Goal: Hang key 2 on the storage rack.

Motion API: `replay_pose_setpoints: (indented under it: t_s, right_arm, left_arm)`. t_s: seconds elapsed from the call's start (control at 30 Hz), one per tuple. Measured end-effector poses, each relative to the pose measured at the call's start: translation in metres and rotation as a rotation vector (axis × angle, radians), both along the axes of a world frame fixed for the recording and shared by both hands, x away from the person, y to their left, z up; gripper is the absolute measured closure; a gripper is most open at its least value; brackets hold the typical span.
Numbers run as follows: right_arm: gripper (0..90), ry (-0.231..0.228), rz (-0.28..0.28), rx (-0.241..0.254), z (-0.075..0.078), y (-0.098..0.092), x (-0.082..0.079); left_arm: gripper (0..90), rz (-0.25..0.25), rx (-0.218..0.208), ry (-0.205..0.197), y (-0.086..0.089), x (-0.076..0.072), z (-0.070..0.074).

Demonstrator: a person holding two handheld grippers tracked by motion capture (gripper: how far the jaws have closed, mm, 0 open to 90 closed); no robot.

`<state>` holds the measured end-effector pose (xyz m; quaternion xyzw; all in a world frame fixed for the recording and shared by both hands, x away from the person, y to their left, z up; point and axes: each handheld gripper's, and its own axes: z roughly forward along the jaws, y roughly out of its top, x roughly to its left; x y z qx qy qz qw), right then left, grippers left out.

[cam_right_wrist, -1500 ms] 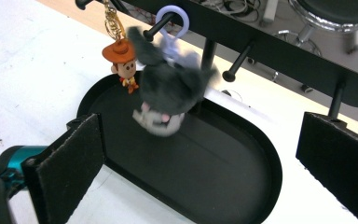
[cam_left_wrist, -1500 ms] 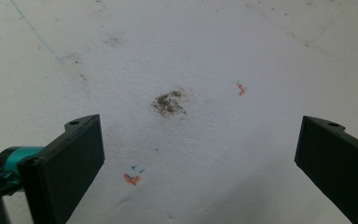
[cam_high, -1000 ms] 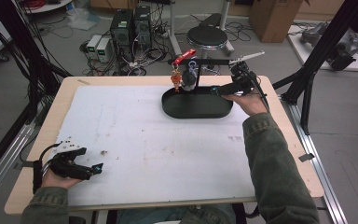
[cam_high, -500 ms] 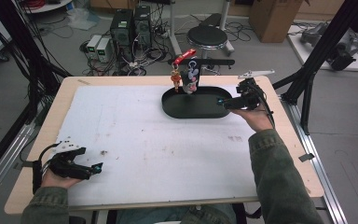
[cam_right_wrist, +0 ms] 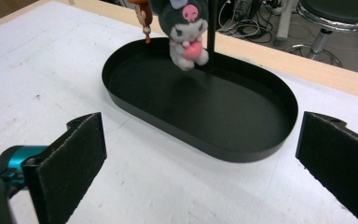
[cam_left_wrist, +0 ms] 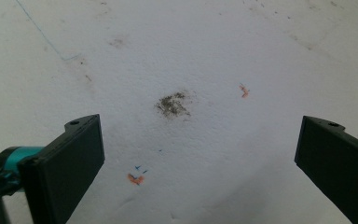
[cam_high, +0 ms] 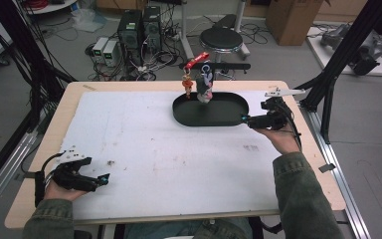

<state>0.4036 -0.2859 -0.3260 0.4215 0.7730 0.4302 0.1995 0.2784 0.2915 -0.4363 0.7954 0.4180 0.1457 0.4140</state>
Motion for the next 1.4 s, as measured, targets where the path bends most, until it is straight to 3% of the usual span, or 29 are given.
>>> replay_pose_setpoints:
  t_s: [0.4, 0.73, 1.0, 1.4]
  right_arm:
    - [0.6, -0.008, -0.011, 0.015, -0.014, -0.013, -0.019]
    - [0.6, 0.012, -0.048, 0.047, -0.04, -0.03, -0.032]
    - [0.6, -0.039, -0.046, 0.072, -0.054, -0.041, -0.047]
    - [0.6, -0.077, -0.026, 0.087, -0.073, -0.053, -0.07]
  left_arm:
    - [1.8, 0.002, 0.002, -0.003, 0.0, 0.0, 0.0]
    - [1.8, 0.005, 0.003, -0.002, 0.001, 0.0, 0.0]
    - [1.8, 0.003, 0.004, -0.001, 0.001, -0.001, 0.0]
    - [1.8, 0.004, -0.007, 0.001, 0.002, -0.002, -0.001]
